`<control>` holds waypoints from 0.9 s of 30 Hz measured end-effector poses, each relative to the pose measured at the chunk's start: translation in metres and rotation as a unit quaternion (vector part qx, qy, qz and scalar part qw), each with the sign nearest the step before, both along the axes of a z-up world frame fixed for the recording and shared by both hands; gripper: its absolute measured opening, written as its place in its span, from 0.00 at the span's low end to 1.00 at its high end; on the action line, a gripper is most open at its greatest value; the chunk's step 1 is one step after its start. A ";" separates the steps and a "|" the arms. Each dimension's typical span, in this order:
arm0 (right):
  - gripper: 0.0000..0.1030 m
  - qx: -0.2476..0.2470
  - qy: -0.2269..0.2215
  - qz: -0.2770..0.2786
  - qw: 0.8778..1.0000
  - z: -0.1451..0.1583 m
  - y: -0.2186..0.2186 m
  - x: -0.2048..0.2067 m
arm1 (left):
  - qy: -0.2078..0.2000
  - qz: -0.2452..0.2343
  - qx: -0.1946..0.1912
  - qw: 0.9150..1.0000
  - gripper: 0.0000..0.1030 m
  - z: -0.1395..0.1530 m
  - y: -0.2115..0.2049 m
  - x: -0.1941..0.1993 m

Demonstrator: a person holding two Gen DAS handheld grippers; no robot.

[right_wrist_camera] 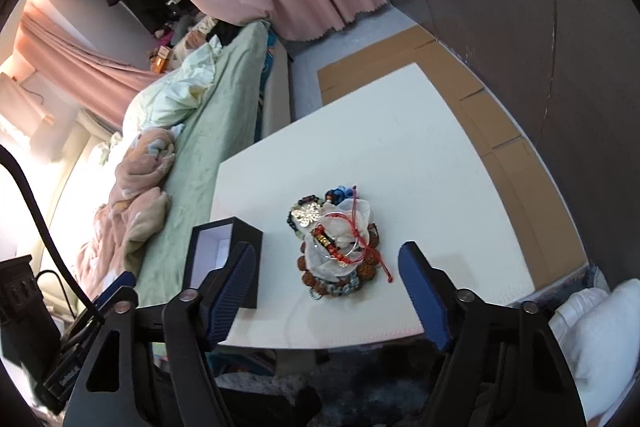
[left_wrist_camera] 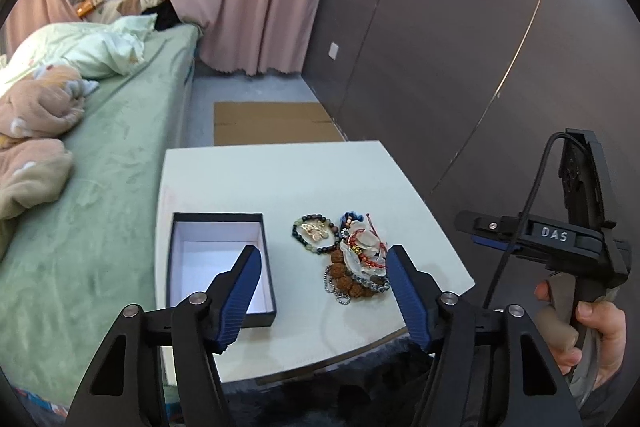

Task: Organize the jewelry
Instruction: 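Lower the right gripper onto the red-string bracelet and white pouch, close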

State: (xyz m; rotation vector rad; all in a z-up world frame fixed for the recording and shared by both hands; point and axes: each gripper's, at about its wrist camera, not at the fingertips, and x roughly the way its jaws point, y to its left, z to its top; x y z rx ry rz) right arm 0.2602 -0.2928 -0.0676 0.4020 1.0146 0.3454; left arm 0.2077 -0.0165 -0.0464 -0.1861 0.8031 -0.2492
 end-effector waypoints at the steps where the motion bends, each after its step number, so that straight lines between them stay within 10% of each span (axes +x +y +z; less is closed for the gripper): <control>1: 0.67 0.000 0.007 0.001 1.000 -0.006 0.001 0.004 | 0.004 -0.003 0.001 1.000 0.62 -0.003 -0.001 0.004; 27: 0.41 -0.050 0.122 0.037 0.991 -0.112 0.003 0.044 | 0.087 -0.060 0.012 0.994 0.61 -0.061 -0.017 0.108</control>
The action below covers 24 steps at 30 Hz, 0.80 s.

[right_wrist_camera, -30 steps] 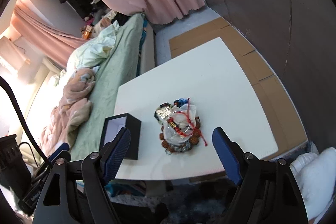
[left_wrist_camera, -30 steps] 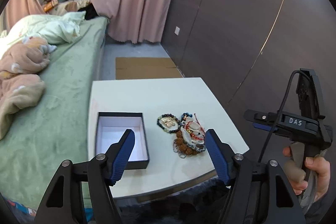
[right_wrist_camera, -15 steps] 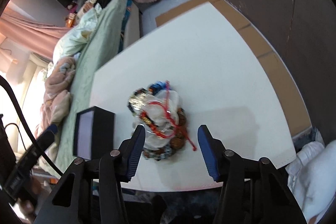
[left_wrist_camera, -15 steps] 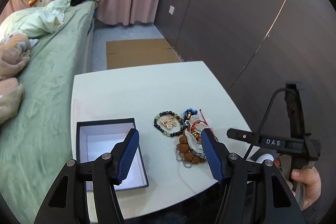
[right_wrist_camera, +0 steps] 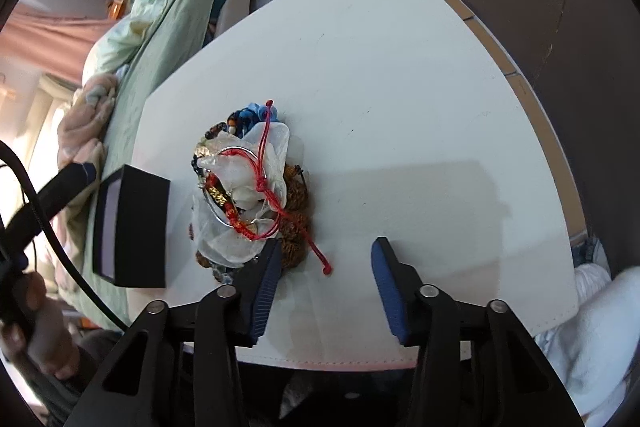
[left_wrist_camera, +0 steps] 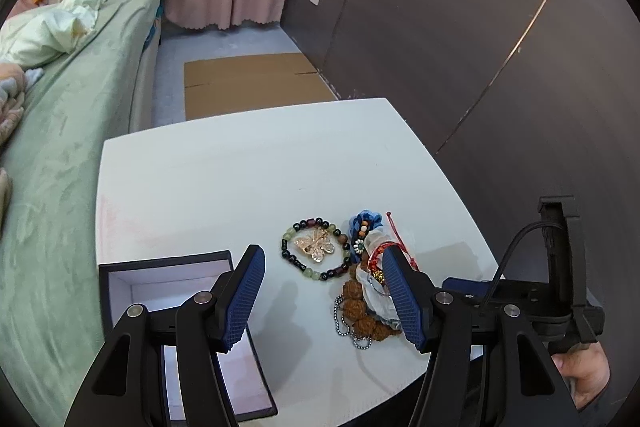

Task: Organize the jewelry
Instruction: 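Lower the right gripper onto the red-string bracelet and white pouch, close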

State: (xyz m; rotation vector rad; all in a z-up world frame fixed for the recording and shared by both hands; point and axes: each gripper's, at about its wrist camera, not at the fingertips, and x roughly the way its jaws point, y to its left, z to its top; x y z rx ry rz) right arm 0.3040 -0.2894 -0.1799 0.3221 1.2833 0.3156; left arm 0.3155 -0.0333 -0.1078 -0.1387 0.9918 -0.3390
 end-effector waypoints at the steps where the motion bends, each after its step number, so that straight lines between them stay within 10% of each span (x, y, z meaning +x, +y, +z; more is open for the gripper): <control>1: 0.39 -0.001 0.000 0.000 1.000 -0.001 0.000 0.000 | 0.002 0.001 -0.002 1.000 0.61 -0.002 0.001 0.001; 5: 0.12 0.027 0.017 0.006 0.999 -0.008 0.000 0.001 | 0.016 0.004 -0.003 1.000 0.61 -0.012 0.003 0.002; 24: 0.29 -0.004 -0.005 0.056 0.998 -0.004 0.020 -0.001 | 0.017 -0.013 0.010 1.000 0.61 -0.007 -0.008 -0.001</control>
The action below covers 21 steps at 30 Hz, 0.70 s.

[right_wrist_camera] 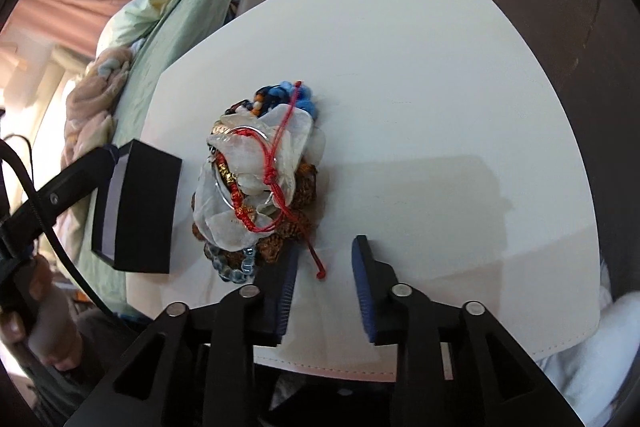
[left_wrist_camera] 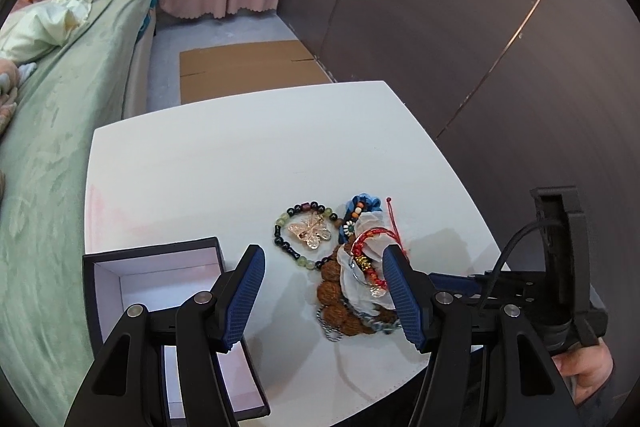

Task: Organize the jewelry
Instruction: 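Lower the right gripper onto the red-string bracelet and white pouch, close, then lift the red-string bracelet with the right gripper and carry it over the black box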

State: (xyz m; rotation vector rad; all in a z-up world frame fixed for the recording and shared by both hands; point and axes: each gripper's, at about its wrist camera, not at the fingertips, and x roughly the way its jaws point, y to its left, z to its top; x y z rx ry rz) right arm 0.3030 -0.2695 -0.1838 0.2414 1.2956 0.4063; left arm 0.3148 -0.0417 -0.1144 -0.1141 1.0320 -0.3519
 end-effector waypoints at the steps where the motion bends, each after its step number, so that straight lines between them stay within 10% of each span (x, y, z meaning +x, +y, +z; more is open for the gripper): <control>1: 0.29 -0.009 -0.006 0.008 1.000 0.000 0.004 0.000 | 0.001 -0.001 0.003 1.000 0.61 0.001 -0.001 0.001; 5: 0.28 -0.027 -0.022 0.027 0.999 0.002 0.012 0.002 | 0.004 -0.015 0.014 1.000 0.61 0.003 -0.008 0.005; 8: 0.03 0.001 0.002 0.041 0.999 -0.005 0.015 0.003 | 0.007 -0.022 0.020 1.000 0.61 0.005 -0.012 0.008; 21: 0.03 0.117 -0.073 -0.036 0.990 0.042 -0.026 -0.020 | 0.008 -0.045 0.041 0.998 0.61 0.000 -0.027 0.011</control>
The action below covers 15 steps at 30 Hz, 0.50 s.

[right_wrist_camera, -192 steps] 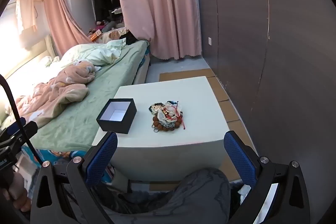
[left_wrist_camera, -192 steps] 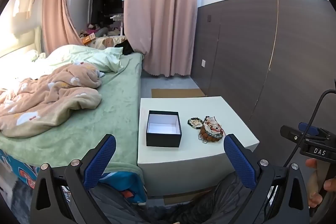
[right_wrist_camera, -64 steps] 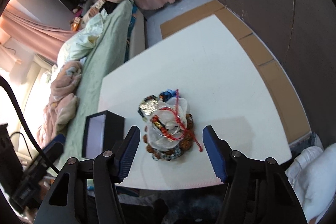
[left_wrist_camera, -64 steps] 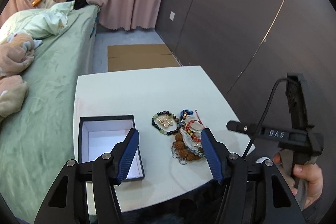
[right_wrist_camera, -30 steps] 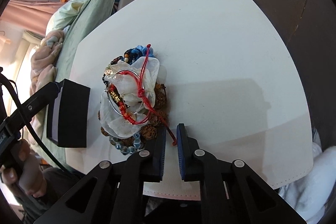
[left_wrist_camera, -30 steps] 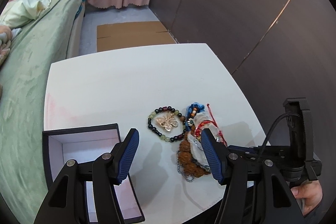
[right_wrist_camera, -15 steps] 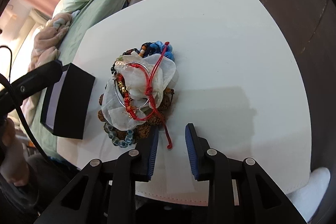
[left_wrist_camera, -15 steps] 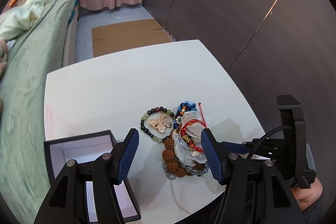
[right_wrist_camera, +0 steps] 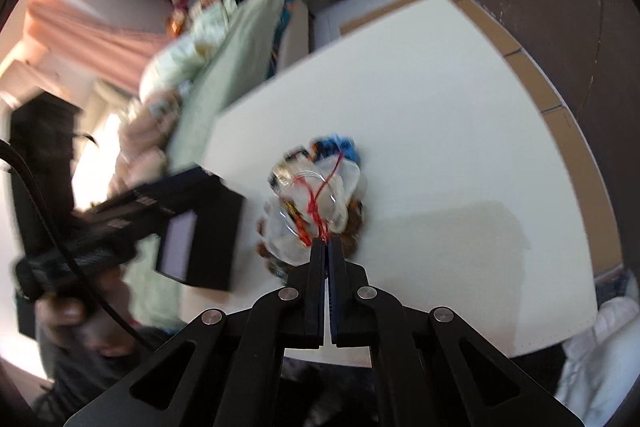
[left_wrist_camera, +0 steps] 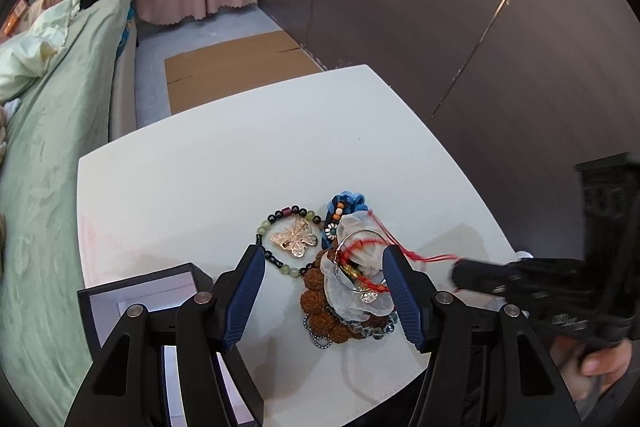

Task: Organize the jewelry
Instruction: 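Lift the red-string bracelet with the right gripper and carry it over the black box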

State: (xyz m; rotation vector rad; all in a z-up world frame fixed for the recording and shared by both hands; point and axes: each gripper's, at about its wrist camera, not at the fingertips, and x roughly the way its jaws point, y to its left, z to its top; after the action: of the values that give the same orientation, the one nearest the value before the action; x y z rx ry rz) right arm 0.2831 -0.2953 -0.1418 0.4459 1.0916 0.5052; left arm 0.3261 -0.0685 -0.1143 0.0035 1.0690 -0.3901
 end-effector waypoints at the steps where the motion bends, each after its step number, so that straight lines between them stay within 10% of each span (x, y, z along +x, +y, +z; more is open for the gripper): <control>1: 0.03 0.008 -0.006 -0.008 1.000 0.004 -0.003 -0.003 | 0.001 0.000 0.000 1.000 0.61 -0.001 0.000 0.001; 15: 0.03 0.083 -0.079 -0.101 0.988 0.038 -0.029 -0.012 | 0.004 -0.047 0.006 0.999 0.50 -0.012 -0.029 0.009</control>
State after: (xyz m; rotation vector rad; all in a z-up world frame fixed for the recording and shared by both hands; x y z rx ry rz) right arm 0.2714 -0.3240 -0.1039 0.6444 0.8457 0.4449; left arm 0.3349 -0.0974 -0.1263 0.0627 1.0810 -0.4682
